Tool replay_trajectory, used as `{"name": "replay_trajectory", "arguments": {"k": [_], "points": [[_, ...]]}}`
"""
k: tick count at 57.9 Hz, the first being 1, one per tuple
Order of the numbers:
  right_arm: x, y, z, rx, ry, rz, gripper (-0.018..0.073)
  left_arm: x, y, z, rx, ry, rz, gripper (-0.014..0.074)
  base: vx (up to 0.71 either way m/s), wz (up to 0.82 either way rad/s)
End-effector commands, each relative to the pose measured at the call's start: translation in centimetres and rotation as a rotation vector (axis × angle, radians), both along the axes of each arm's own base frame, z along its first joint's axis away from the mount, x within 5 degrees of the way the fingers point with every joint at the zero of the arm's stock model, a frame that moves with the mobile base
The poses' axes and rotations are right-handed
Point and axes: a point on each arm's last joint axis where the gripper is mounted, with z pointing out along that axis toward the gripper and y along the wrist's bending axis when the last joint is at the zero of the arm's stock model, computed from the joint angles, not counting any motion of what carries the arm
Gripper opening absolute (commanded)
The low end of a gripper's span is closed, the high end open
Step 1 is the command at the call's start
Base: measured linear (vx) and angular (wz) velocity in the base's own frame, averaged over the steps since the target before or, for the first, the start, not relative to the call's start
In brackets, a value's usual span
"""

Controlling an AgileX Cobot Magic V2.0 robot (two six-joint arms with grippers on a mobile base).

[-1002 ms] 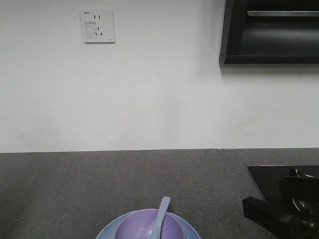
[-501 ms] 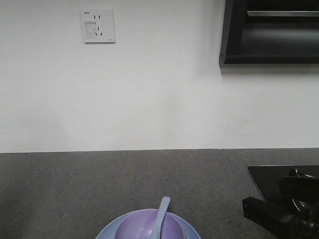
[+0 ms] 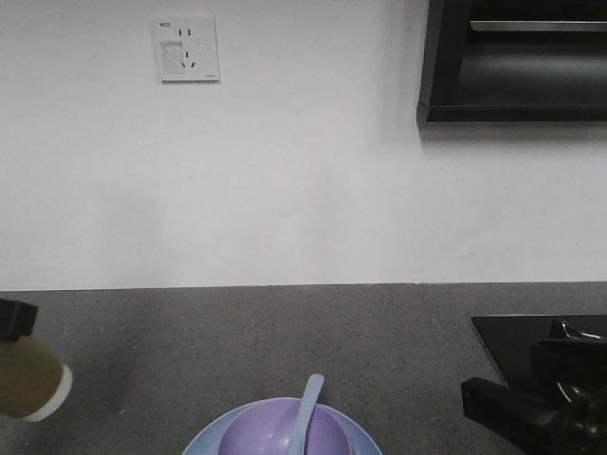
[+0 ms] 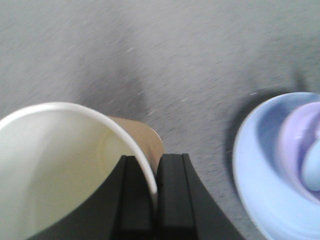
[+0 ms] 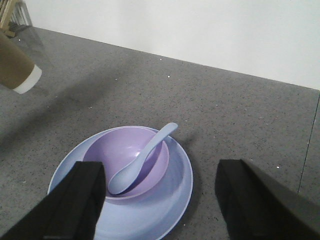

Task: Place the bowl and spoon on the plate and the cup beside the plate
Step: 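Set the paper cup down beside the plate and release it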

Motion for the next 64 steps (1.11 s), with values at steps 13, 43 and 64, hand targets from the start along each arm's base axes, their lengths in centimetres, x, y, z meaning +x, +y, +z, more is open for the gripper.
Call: {"name": "replay_trajectory", "arguments": {"k": [13,43,64], "points": [[0.0,-0.1,1.4,0.056,-0.058,-0.023,0.0532,2.5,-4.7,-2.0,0.079,0.079,-0.149,0.0000,0.00,0.00],[0.0,-0.1,1.3,0.049,-0.053,-0.021,0.0532,4.4,-9.8,-8.2,0.245,0.315,-0.310,0.0007,0.00,0.00],[-0.1,-0.1,1.3,0.042,-0.049,-0.018,0.0532,3.8,-9.5,-7.9,0.253,0.343,-0.305,0.0218,0.00,0.00]]}}
